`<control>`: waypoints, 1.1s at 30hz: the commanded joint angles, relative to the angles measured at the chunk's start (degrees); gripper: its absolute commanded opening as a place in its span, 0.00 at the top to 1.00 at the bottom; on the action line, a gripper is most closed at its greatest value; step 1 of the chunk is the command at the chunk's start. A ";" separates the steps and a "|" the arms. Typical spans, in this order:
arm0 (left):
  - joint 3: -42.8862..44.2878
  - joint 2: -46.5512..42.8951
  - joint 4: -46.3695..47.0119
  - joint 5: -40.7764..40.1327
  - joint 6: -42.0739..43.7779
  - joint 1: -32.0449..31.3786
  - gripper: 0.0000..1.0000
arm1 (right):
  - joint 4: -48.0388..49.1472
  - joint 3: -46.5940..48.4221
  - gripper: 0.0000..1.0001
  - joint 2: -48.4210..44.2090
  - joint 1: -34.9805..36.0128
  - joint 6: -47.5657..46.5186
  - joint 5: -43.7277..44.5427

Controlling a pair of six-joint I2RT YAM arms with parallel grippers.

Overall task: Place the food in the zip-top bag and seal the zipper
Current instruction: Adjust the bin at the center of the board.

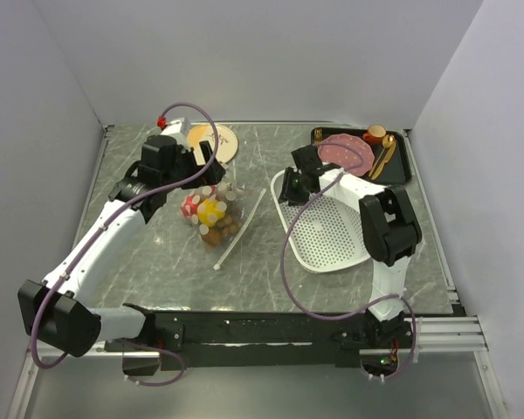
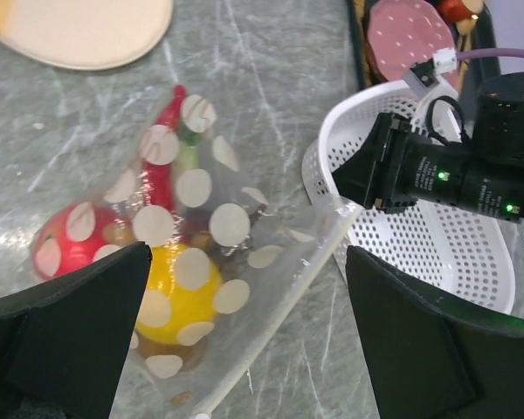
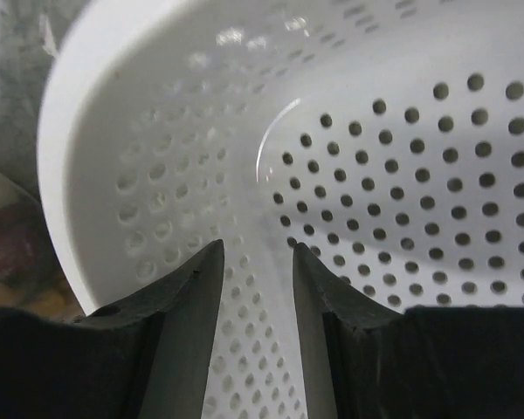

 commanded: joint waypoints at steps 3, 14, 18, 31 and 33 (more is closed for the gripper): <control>-0.06 -2.51 0.15 -3.35 -1.78 1.10 0.01 | 2.05 6.75 0.54 2.27 1.76 1.45 -5.69; -0.76 -2.15 -0.99 -5.64 -2.31 1.72 0.01 | -0.75 -1.06 0.52 -10.10 0.89 -1.35 5.44; -2.87 -3.91 0.50 -5.02 -2.40 1.81 0.01 | -3.93 -10.88 0.51 -16.96 -0.26 -2.59 12.22; -3.76 -1.19 2.96 -8.79 -3.45 4.00 0.01 | 1.52 -21.11 0.51 -22.69 9.84 2.14 3.70; -3.31 -0.84 2.61 -9.59 -3.89 4.70 0.01 | 2.75 -20.76 0.51 -23.39 9.85 3.03 3.45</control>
